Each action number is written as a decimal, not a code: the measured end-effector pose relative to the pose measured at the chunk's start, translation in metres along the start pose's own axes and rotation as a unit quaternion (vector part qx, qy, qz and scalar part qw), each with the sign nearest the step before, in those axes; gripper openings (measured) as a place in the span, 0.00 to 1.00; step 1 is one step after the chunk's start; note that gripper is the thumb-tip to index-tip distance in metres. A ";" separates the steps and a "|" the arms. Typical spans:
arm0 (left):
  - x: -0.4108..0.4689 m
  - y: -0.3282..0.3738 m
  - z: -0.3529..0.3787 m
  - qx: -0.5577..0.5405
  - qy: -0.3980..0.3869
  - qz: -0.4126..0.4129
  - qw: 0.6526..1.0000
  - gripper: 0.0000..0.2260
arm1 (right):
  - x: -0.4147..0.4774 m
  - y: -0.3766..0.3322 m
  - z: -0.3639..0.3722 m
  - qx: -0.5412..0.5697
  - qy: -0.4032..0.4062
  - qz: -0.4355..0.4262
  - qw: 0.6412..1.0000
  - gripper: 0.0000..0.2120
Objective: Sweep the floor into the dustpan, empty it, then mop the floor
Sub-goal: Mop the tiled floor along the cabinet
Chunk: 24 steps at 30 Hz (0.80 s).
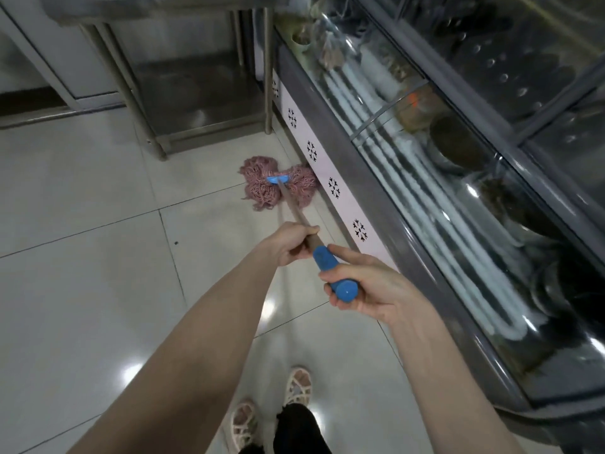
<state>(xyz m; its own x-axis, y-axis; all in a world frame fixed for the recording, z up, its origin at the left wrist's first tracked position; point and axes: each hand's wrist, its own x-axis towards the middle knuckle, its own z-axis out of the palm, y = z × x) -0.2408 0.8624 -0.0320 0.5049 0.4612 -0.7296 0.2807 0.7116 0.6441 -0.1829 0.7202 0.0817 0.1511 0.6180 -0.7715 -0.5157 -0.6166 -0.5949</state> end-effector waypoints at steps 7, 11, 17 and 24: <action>-0.061 -0.024 -0.109 -0.039 0.034 0.005 0.999 0.08 | 0.000 0.041 0.097 -0.043 -0.076 0.012 0.996 0.33; -0.092 -0.042 -0.162 -0.048 0.082 0.010 0.995 0.08 | 0.004 0.065 0.139 -0.072 -0.114 0.026 0.991 0.34; -0.128 -0.078 -0.215 -0.078 0.141 0.001 0.987 0.07 | 0.005 0.104 0.179 -0.142 -0.146 0.044 0.978 0.33; -0.142 -0.112 -0.214 -0.078 0.151 0.000 0.985 0.07 | -0.006 0.136 0.179 -0.194 -0.157 0.050 0.967 0.41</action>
<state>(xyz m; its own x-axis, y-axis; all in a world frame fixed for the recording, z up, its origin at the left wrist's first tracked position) -0.5188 0.8309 -0.0498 0.2324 0.5809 -0.7801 0.1406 0.7736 0.6179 -0.4045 0.7197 0.0457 -0.1787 0.6255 -0.7595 -0.1502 -0.7802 -0.6073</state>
